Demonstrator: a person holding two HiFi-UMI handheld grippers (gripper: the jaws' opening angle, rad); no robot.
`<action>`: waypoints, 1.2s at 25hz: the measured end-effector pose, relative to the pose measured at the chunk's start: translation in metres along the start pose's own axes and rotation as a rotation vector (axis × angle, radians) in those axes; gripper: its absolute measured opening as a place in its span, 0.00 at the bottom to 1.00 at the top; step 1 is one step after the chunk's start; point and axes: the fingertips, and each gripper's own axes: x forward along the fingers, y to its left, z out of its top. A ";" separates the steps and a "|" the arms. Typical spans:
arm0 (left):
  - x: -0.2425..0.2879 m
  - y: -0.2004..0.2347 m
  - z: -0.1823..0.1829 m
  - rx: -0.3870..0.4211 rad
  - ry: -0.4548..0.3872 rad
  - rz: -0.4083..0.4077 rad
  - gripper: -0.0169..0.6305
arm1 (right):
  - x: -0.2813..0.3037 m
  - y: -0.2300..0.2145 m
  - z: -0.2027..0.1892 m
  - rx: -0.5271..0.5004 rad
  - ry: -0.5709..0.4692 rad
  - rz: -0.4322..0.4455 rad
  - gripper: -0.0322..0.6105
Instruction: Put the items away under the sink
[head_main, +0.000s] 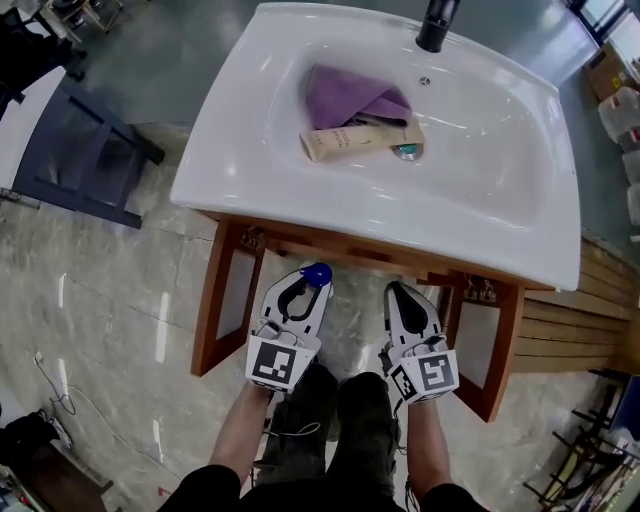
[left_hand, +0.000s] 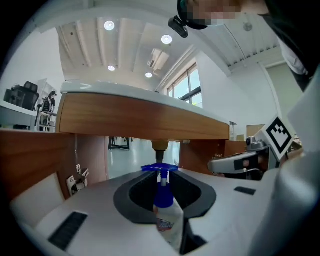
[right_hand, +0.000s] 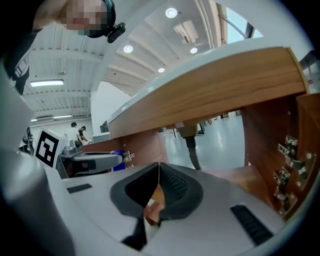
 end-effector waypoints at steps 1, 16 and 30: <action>0.005 0.003 -0.002 0.000 -0.009 0.002 0.14 | 0.004 -0.002 -0.001 -0.003 -0.005 -0.002 0.10; 0.054 0.048 -0.025 -0.013 -0.128 0.054 0.14 | 0.013 -0.026 -0.032 -0.042 -0.071 -0.049 0.10; 0.088 0.072 -0.025 0.004 -0.196 0.079 0.14 | 0.006 -0.036 -0.052 -0.047 -0.088 -0.086 0.10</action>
